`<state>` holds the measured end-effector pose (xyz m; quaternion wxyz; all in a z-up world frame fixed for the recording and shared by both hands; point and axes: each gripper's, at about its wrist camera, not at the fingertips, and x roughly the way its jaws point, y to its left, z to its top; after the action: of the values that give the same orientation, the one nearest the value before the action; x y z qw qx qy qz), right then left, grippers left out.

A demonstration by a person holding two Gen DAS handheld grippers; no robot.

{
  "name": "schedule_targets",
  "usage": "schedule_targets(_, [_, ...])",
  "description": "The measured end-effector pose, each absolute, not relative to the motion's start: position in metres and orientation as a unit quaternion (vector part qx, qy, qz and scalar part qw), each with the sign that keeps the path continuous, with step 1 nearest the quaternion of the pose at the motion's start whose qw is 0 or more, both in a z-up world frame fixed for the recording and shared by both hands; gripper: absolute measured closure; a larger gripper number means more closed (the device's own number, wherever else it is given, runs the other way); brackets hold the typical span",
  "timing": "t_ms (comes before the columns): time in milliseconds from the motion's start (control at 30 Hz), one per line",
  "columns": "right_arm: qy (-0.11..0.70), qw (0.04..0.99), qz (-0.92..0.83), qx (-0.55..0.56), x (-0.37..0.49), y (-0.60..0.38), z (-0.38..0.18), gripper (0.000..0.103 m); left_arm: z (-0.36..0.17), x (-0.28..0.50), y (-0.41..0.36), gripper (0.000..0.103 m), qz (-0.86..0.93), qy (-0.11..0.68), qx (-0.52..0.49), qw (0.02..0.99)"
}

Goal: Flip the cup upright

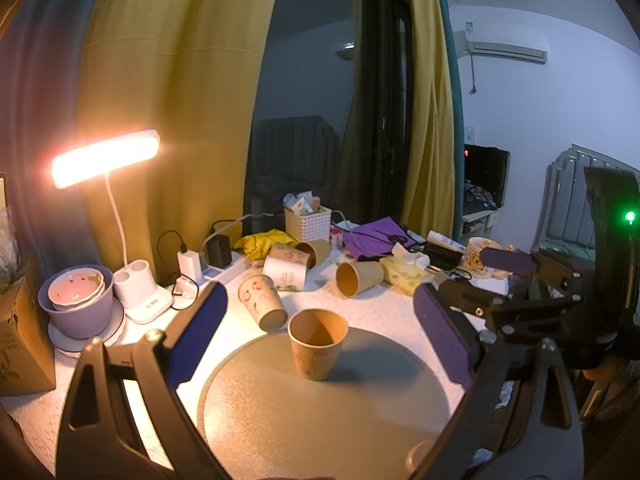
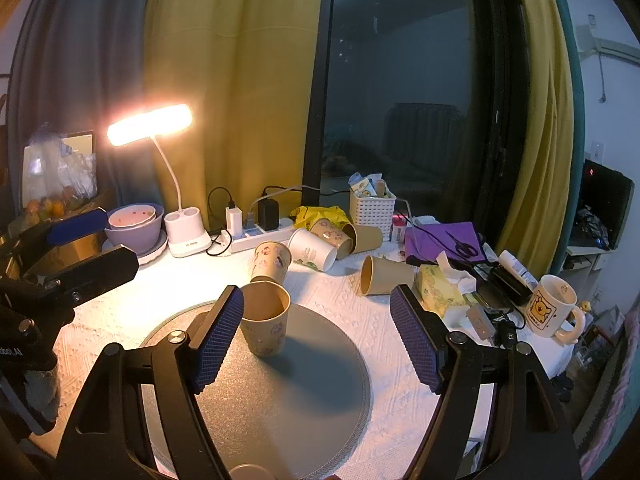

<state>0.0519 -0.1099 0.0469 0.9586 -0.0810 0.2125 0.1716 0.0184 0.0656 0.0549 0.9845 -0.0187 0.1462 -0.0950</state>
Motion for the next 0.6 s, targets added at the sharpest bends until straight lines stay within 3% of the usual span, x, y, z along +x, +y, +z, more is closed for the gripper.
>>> schedule_targets(600, [0.212,0.959,0.171,-0.082,0.0516,-0.1085,0.0458,0.025,0.0551,0.0179,0.0657,0.008,-0.095,0.145,-0.019,0.985])
